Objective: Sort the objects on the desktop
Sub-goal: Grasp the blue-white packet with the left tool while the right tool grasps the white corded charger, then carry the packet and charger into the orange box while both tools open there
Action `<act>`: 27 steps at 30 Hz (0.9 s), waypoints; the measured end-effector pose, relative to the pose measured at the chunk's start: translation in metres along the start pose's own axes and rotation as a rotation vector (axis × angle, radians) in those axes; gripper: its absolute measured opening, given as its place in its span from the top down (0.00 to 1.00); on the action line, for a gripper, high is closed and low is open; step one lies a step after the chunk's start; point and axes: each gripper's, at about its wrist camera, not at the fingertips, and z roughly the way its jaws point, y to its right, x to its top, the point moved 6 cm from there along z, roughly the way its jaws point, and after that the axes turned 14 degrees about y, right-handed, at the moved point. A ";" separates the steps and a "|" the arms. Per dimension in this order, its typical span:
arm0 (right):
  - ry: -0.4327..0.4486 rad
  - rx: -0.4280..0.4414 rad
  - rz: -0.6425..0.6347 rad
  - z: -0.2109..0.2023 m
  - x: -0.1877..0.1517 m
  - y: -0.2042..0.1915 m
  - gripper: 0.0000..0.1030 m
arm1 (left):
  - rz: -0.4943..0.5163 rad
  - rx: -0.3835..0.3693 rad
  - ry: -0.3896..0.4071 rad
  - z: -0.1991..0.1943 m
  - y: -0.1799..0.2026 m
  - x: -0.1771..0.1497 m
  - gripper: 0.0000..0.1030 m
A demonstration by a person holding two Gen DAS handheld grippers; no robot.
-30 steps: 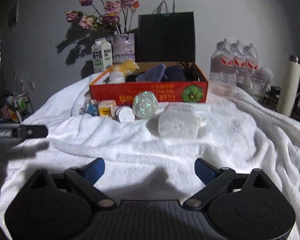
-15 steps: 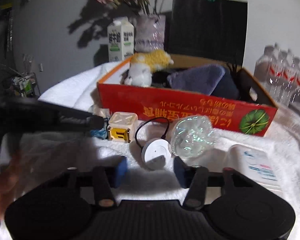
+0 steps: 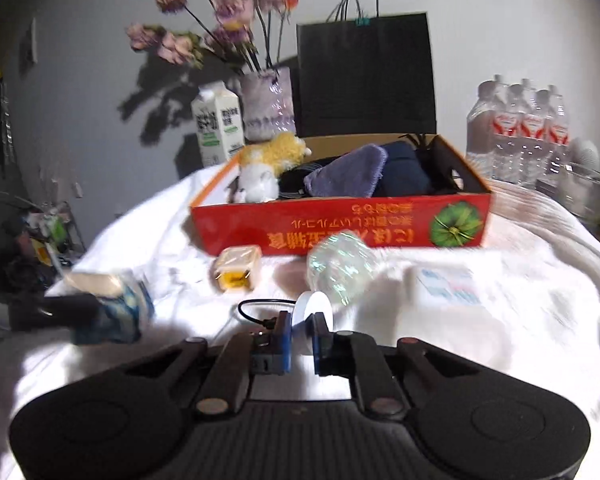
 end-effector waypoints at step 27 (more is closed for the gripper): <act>0.044 -0.105 -0.062 -0.110 -0.021 0.039 0.93 | 0.224 -0.134 -0.127 0.014 0.086 -0.091 0.90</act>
